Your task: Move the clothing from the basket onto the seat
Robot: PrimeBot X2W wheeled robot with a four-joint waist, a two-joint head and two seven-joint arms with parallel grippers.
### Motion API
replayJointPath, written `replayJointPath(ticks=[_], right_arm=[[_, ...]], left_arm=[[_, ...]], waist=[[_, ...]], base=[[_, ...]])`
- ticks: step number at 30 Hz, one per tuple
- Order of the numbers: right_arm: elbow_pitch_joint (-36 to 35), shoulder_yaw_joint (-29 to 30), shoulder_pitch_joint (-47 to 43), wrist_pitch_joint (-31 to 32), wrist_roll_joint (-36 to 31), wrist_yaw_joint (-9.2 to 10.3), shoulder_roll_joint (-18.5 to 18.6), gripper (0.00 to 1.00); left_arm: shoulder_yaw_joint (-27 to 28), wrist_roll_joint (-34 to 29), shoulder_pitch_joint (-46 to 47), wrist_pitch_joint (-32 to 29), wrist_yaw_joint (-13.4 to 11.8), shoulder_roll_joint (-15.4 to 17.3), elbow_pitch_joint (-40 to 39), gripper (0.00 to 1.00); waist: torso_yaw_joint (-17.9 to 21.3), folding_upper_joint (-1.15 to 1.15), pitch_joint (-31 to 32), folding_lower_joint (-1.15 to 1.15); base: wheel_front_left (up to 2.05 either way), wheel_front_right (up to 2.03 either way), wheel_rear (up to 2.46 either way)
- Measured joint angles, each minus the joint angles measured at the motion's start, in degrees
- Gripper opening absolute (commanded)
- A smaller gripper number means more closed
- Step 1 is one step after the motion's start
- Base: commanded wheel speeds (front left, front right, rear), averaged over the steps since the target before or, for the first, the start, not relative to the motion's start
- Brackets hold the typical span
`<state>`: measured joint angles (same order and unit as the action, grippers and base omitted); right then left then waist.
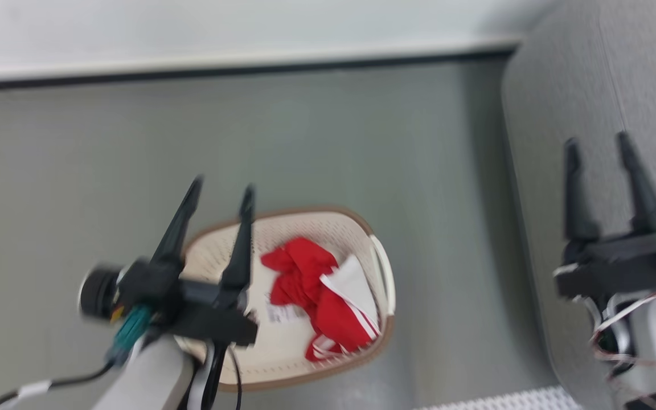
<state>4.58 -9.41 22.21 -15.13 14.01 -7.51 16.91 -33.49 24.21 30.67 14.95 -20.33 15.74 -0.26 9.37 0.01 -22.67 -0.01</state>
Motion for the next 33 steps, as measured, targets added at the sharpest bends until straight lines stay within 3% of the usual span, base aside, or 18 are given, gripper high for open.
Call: replayJointPath(ticks=[5, 9, 14, 20, 33], right_arm=[[-2.15, -2.61, -3.80, 0.00, -3.68, 0.00, -2.08, 1.00], [-3.56, -3.28, -7.21, 0.00, -8.99, 0.00, -3.42, 1.00], [-3.76, -2.60, -12.77, 0.00, -10.76, 0.00, -6.88, 1.00], [-6.71, -0.19, -20.54, 0.00, -12.78, 0.00, -9.11, 1.00], [-10.06, 0.11, -30.23, 0.00, -13.46, 0.00, -10.67, 1.00]], left_arm=[[9.38, -2.22, -9.65, 0.00, -0.30, -4.16, -1.20, 1.00], [14.69, -5.12, -16.19, -0.01, 1.74, -6.27, -1.93, 1.00], [20.05, -9.39, -22.73, 0.02, 4.97, -8.11, -4.28, 1.00], [22.47, -14.47, -31.70, 0.05, 9.40, -9.16, -4.13, 1.00], [25.72, -19.39, -37.93, 0.05, 13.77, -11.74, -5.10, 1.00]], waist=[[-2.33, 0.00, 4.75, 0.00], [-3.81, 0.00, 8.69, 0.00], [-5.57, 0.00, 13.26, -0.01], [-7.29, 0.00, 18.50, -0.01], [-9.82, 0.00, 24.95, 0.00]], base=[[0.00, 0.00, 0.00], [0.00, 0.00, 0.00], [0.00, 0.00, 0.00], [0.00, 0.00, 0.00], [0.00, 0.00, 0.00]])
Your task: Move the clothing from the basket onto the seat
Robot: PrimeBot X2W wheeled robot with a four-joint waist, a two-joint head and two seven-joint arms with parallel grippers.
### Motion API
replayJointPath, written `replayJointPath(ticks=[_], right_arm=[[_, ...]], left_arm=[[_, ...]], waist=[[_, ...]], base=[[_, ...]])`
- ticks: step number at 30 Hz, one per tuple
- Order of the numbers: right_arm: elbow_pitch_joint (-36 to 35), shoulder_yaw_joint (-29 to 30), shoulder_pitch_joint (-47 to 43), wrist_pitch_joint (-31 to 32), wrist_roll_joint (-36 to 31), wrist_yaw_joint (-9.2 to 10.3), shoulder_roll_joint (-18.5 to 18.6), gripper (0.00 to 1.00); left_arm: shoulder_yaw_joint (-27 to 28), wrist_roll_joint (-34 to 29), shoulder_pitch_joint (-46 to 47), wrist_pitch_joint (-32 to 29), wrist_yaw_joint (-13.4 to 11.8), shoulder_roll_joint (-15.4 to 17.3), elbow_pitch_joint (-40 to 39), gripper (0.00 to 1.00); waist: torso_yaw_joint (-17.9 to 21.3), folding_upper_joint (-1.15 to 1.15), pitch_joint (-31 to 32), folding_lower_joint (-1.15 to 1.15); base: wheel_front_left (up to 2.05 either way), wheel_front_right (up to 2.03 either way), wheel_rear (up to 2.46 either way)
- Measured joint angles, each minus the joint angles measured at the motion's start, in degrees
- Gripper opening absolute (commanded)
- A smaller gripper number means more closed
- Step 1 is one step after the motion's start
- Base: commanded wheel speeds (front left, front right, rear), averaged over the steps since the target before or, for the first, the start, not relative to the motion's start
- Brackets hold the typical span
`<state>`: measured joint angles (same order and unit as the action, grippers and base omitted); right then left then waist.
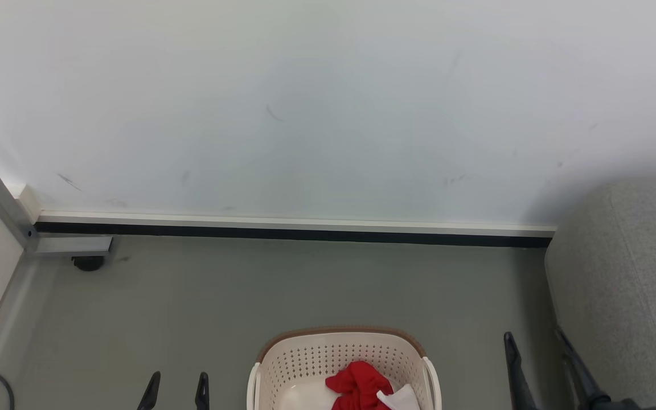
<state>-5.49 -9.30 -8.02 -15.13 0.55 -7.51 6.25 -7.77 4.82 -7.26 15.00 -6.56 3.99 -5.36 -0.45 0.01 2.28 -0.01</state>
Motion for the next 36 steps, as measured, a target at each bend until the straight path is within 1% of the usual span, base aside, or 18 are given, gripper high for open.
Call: replayJointPath(ticks=[9, 12, 24, 31, 36], right_arm=[[0.13, 0.43, -2.11, 0.00, 0.00, 0.00, -0.91, 1.00], [0.37, 0.24, -2.14, 0.00, 0.00, 0.00, -1.01, 1.00], [0.99, -0.24, -2.13, 0.00, 0.02, 0.00, -0.91, 1.00], [0.22, 0.24, -1.70, 0.00, 0.02, 0.00, -0.70, 1.00], [-1.20, 0.40, -0.15, 0.00, 0.24, 0.00, -0.32, 1.00]], left_arm=[[0.77, -0.45, -0.93, 0.00, 1.54, -0.77, 0.48, 1.00], [1.34, -0.42, -0.93, 0.00, 2.45, -0.85, 0.81, 1.00], [1.44, -0.60, -0.93, 0.00, 2.96, -1.07, 1.26, 1.00], [1.27, -0.41, -0.93, 0.00, 2.94, -1.09, 1.43, 1.00], [1.25, -0.49, 0.22, 0.00, 4.04, -1.09, 2.49, 1.00]], waist=[[-0.56, -0.01, 0.48, 0.01], [-0.56, -0.01, 0.44, 0.01], [-0.70, -0.01, 0.49, 0.01], [-0.21, -0.01, -0.78, 0.01], [0.57, -0.01, -3.02, 0.01]], base=[[0.00, 0.00, 0.00], [0.00, 0.00, 0.00], [0.00, 0.00, 0.00], [0.00, 0.00, 0.00], [0.00, 0.00, 0.00]])
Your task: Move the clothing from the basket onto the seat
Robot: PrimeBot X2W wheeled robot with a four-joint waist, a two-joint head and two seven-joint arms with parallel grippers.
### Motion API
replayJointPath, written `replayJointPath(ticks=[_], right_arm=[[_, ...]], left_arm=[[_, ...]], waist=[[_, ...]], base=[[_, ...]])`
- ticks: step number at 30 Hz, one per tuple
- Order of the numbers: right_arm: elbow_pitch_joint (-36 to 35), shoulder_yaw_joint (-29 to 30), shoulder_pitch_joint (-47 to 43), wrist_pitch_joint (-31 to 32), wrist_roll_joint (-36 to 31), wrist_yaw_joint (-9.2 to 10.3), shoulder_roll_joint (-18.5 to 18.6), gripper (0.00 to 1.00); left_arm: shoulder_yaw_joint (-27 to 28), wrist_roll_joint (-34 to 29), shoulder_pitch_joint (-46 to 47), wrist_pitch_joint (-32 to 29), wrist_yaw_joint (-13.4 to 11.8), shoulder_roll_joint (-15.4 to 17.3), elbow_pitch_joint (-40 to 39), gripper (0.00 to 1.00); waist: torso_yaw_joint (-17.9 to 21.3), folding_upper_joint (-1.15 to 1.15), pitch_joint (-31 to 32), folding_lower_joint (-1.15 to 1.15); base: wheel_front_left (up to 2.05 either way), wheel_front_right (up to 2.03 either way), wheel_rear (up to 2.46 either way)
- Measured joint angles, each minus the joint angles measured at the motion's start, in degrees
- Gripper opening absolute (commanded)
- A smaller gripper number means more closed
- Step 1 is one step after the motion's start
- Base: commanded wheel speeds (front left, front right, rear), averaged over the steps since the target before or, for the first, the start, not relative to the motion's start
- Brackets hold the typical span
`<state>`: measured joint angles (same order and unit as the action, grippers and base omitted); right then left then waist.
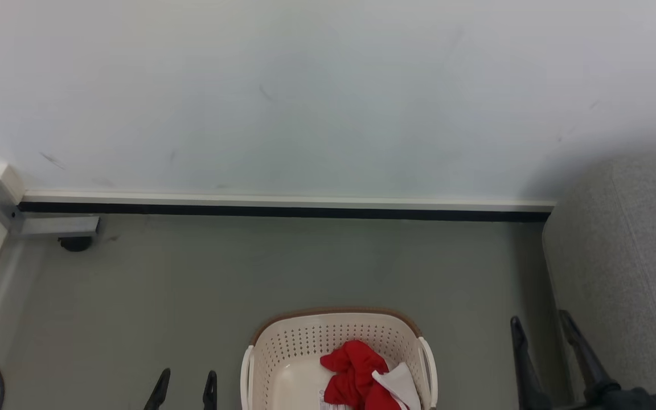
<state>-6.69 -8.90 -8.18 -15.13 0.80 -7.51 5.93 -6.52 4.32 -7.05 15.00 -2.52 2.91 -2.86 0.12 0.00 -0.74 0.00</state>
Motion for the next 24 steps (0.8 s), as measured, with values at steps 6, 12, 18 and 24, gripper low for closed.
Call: replayJointPath(ticks=[6, 12, 18, 24], right_arm=[[-2.50, 0.71, 5.43, 0.00, 0.01, 0.00, 0.40, 1.00], [-3.23, 1.21, 11.59, 0.00, 0.01, 0.00, 1.02, 1.00], [-4.71, 0.12, 18.67, 0.00, 0.02, 0.00, 1.33, 1.00], [-7.50, -0.04, 25.67, -0.01, 0.00, 0.00, 0.92, 1.00]], left_arm=[[-0.74, -0.91, 5.53, 0.01, 2.07, -0.02, 0.89, 1.00], [-1.67, -1.92, 13.87, 0.02, 5.04, 0.04, 3.78, 1.00], [-5.58, -4.43, 23.74, 0.00, 8.05, 2.11, 10.79, 1.00], [-11.27, -5.67, 34.24, 0.02, 9.54, 5.19, 20.41, 1.00]], waist=[[1.15, 0.00, -5.19, 0.02], [2.63, 0.00, -11.67, 0.02], [4.14, -0.01, -18.63, 0.02], [5.78, -0.01, -26.09, 0.02]], base=[[0.00, 0.00, 0.00], [0.00, 0.00, 0.00], [0.00, 0.00, 0.00], [0.00, 0.00, 0.00]])
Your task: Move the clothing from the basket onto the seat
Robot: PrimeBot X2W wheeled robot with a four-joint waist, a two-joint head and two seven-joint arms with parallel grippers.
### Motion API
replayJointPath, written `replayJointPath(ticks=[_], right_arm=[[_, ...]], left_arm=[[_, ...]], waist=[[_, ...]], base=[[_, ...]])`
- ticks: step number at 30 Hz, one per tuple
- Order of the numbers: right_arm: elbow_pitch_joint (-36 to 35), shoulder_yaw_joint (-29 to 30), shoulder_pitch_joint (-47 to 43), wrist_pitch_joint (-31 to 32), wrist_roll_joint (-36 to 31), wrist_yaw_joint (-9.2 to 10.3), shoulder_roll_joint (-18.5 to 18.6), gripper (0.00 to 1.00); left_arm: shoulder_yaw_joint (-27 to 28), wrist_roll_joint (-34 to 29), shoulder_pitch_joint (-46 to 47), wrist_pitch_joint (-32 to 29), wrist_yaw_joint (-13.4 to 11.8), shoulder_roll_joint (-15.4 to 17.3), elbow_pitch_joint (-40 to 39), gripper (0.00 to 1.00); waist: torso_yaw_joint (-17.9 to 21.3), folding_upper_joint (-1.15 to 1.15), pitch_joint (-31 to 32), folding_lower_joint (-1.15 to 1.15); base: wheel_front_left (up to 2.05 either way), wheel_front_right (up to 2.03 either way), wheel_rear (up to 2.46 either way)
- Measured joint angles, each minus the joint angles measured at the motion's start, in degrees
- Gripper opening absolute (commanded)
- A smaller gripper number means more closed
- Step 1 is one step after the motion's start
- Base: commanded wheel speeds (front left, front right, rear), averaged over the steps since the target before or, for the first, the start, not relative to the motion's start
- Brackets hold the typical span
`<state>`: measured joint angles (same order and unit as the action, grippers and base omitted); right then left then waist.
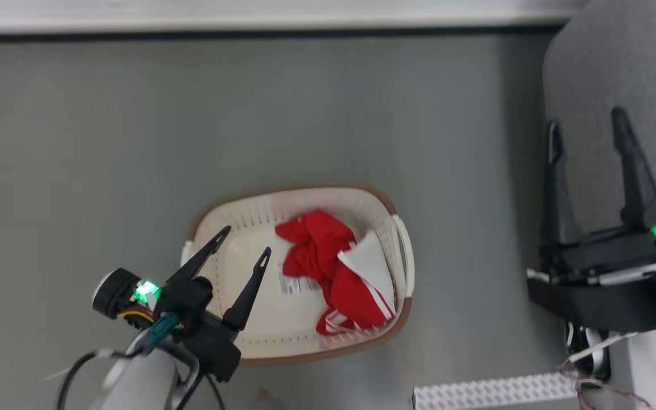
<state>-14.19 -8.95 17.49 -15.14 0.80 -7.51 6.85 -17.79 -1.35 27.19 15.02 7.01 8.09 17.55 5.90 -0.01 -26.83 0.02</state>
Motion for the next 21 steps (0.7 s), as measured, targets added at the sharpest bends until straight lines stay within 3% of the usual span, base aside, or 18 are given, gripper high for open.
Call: replayJointPath(ticks=[4, 10, 21], right_arm=[[-1.30, -0.04, 3.82, 0.01, -0.30, 0.00, -0.24, 1.00], [-1.72, 0.14, 8.88, 0.01, -0.27, 0.00, -1.04, 1.00], [-3.30, -0.48, 12.85, 0.01, 0.29, 0.00, -2.91, 1.00]], left_arm=[[-5.24, -1.13, 7.44, -0.02, 0.40, 2.11, 8.54, 1.00], [-16.00, 3.01, 17.67, -0.71, 0.45, 3.49, 19.46, 1.00], [-33.18, 12.95, 30.78, -7.31, 0.45, 3.99, 29.69, 1.00]], waist=[[1.14, 0.00, -5.13, 0.00], [3.14, -0.01, -12.46, 0.00], [7.76, 0.00, -22.24, -0.01]], base=[[0.00, 0.00, 0.00], [0.00, 0.00, 0.00], [0.00, 0.00, 0.00]])
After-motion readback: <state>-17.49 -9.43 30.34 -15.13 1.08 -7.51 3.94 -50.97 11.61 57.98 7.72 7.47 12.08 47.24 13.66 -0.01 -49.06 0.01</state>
